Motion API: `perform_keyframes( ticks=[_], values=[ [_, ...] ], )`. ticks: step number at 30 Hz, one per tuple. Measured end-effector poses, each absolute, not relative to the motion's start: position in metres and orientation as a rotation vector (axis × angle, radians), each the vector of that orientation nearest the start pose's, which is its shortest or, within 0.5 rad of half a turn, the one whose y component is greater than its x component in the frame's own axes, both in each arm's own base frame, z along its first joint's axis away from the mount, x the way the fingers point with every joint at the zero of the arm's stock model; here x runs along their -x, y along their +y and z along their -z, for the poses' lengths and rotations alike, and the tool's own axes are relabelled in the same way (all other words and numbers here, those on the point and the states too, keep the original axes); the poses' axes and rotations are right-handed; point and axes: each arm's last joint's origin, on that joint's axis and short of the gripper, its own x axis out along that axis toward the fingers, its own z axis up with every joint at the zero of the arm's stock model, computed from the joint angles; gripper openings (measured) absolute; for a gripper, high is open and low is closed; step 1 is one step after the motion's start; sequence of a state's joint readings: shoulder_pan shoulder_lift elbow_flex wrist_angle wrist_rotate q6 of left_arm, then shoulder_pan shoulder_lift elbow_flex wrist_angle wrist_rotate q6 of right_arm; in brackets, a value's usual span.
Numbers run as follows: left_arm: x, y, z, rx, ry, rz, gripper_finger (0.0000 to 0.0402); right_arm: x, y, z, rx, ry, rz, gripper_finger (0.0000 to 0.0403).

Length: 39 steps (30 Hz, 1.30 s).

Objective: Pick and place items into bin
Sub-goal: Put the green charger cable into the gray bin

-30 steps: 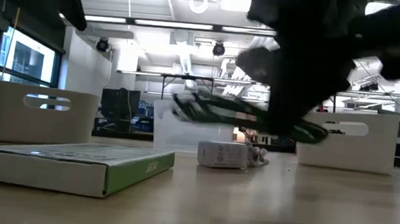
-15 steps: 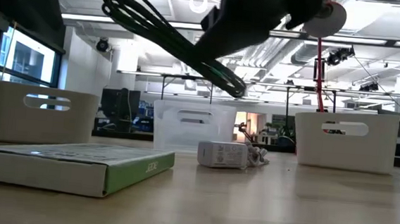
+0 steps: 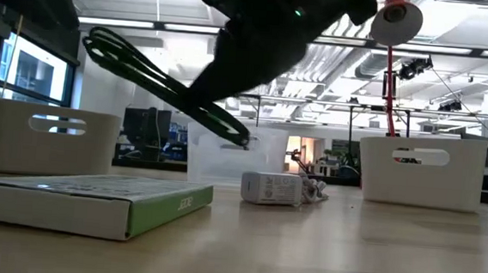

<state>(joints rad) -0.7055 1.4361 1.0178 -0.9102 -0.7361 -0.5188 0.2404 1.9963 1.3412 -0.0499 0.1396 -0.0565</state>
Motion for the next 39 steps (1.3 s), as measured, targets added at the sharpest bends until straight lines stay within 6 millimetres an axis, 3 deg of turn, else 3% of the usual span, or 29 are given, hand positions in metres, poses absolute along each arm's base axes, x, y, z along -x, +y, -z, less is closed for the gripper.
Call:
perform_keyframes(
  ticks=[4,10,16,21,27,34,39],
  values=[
    [-0.205,-0.146,-0.231,-0.366,0.933,-0.317,0.0151,-0.431,0.102,-0.178,0.224,0.725,-0.101,0.0025],
    [-0.210,-0.138,-0.226,-0.305,0.949,-0.357,0.0236,-0.441,0.104,-0.164,0.238,0.789,-0.098,0.0014],
    [-0.220,-0.129,-0.222,-0.226,1.007,-0.315,0.0323,-0.447,0.104,-0.159,0.245,0.799,-0.063,0.0033],
    [-0.231,-0.124,-0.219,-0.227,1.027,-0.273,0.0368,-0.447,0.105,-0.159,0.227,0.792,-0.081,0.0028],
    [-0.234,-0.121,-0.218,-0.248,1.029,-0.259,0.0380,-0.446,0.106,-0.158,0.208,0.809,-0.144,0.0054],
    [-0.235,-0.123,-0.218,-0.235,1.021,-0.242,0.0368,-0.448,0.100,-0.159,0.187,0.799,-0.125,0.0112],
    [-0.240,-0.126,-0.220,-0.177,0.988,-0.202,0.0356,-0.446,0.094,-0.161,0.180,0.835,-0.102,0.0132]
  ],
)
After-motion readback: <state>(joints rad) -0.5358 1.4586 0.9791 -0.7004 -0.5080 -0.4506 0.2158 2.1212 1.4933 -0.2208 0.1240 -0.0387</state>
